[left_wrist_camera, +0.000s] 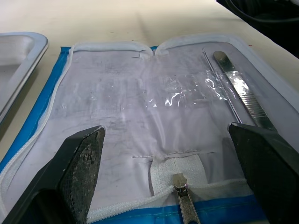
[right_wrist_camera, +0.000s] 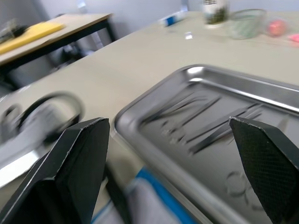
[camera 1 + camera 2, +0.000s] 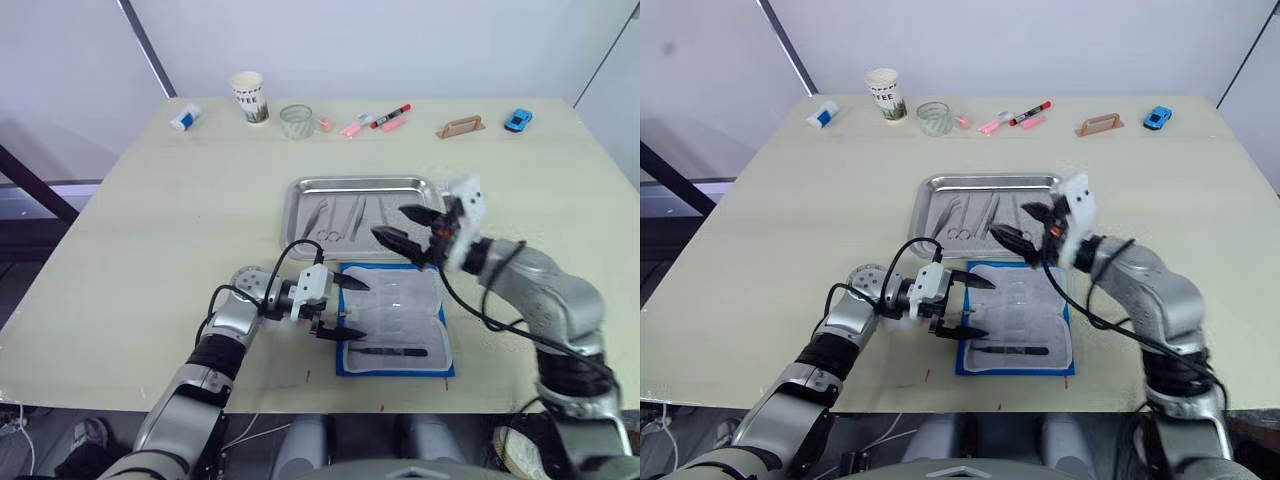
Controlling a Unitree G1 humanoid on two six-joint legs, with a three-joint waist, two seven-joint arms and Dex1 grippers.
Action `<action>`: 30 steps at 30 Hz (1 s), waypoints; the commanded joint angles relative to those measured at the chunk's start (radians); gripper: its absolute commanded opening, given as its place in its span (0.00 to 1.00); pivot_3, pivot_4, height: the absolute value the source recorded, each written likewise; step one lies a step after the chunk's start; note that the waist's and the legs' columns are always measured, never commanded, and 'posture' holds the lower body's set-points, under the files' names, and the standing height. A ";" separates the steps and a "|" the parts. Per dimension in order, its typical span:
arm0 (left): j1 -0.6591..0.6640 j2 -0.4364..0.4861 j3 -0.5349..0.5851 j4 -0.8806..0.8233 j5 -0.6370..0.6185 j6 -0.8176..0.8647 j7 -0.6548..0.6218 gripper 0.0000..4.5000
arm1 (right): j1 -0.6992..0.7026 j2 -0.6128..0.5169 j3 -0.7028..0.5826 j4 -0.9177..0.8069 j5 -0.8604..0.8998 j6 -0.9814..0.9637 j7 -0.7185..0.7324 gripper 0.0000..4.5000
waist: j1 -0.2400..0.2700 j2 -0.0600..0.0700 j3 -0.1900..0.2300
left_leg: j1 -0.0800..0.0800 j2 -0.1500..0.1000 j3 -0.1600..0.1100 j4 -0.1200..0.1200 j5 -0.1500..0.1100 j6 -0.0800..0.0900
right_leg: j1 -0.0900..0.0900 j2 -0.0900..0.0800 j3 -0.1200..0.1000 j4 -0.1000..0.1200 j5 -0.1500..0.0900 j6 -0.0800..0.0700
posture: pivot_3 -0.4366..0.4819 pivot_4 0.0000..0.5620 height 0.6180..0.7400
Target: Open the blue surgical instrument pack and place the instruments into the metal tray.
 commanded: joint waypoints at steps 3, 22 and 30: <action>0.042 0.003 -0.040 0.064 0.032 0.028 -0.008 1.00 | 0.179 -0.244 0.030 -0.118 -0.033 -0.201 0.285 0.99 | 0.005 -0.003 0.002 | 0.000 0.000 -0.001 0.000 0.000 0.000 | 0.000 0.000 -0.001 -0.001 -0.001 -0.001 | 0.48 0.27 1.00; 0.026 0.011 -0.040 0.110 0.040 0.001 -0.024 1.00 | 0.326 -0.397 0.214 -0.029 -0.287 -0.532 0.432 0.67 | 0.005 -0.010 0.008 | 0.001 -0.004 -0.002 0.000 0.000 0.000 | 0.002 0.000 -0.001 -0.002 -0.001 -0.001 | 0.48 0.27 1.00; 0.024 0.007 -0.042 0.133 0.044 -0.019 -0.023 1.00 | 0.298 -0.365 0.241 0.021 -0.332 -0.538 0.395 0.67 | 0.005 -0.010 0.007 | 0.002 -0.004 -0.002 0.001 0.000 0.000 | 0.003 0.000 0.000 -0.001 -0.001 -0.001 | 0.48 0.27 1.00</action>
